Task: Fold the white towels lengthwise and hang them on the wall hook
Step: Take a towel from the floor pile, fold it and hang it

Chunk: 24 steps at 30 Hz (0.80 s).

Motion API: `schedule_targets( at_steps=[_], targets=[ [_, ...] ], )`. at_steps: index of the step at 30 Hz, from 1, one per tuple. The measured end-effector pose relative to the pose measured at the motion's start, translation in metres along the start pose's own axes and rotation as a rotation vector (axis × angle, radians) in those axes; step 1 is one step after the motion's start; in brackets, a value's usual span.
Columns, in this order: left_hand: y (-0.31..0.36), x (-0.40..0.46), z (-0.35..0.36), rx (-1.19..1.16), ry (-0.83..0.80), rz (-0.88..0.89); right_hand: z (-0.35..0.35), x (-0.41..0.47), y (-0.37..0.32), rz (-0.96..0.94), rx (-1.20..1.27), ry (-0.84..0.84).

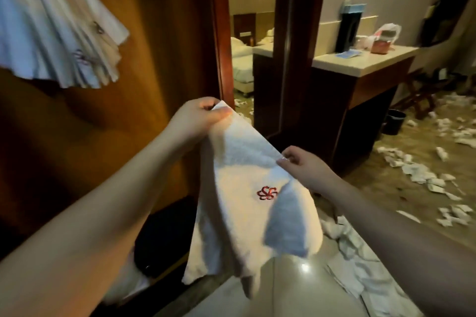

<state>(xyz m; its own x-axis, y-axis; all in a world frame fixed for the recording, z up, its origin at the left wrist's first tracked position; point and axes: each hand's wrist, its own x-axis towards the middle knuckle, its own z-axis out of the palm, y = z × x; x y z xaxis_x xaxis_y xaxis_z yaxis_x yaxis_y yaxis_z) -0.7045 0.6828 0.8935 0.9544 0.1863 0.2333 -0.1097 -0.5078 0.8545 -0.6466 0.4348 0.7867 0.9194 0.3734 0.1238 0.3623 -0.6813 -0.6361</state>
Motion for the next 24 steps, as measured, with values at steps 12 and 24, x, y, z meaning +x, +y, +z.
schedule_targets(
  at_steps=[12, 24],
  targets=[
    [-0.045, -0.132, -0.159, -0.421, 0.309, -0.184, 0.123, -0.058, -0.033, 0.222, -0.092, -0.102],
    [-0.109, -0.248, -0.287, -0.671, 0.498, -0.493, 0.179, -0.106, -0.217, 0.260, 0.681, -0.135]
  ],
)
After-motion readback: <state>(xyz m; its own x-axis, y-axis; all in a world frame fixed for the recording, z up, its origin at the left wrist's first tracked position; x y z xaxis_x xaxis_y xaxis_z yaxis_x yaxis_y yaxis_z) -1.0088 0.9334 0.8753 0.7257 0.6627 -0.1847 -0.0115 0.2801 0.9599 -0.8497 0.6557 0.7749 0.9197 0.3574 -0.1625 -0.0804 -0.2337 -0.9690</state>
